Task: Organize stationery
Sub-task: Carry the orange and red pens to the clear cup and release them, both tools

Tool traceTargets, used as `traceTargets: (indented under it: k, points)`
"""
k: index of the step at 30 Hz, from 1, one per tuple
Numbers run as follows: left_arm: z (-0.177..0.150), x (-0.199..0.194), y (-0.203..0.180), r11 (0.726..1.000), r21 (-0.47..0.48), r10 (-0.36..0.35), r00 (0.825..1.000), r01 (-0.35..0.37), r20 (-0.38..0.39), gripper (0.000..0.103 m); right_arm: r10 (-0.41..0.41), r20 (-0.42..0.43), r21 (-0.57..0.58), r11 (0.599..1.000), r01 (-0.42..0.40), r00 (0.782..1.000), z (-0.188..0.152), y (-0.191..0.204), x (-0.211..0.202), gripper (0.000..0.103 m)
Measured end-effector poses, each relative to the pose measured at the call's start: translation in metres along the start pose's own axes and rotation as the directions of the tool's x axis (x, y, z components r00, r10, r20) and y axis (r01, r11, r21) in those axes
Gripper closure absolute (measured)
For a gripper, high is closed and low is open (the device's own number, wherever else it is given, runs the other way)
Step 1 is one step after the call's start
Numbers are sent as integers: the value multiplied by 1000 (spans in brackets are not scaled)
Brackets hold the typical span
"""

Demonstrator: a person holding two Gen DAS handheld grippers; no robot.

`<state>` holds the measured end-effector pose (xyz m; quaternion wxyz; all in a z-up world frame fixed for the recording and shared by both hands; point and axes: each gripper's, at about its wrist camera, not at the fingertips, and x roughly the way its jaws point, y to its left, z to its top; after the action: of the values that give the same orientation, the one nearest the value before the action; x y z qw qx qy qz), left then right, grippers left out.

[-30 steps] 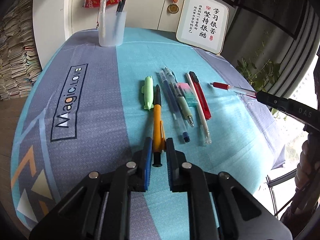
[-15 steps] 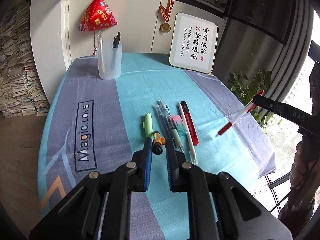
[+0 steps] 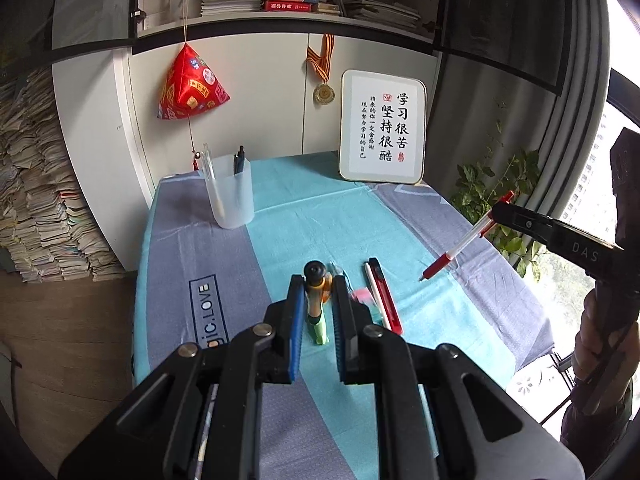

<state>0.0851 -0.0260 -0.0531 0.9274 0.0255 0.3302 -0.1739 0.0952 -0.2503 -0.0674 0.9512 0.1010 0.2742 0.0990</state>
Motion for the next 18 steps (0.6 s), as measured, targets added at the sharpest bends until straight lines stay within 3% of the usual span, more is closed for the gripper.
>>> traceTargets:
  k: [18]
  points:
    - [53,-7,40,998,-28,51,994,-48,97,92,109,62,-110,989,-101,992,57,59,11,92]
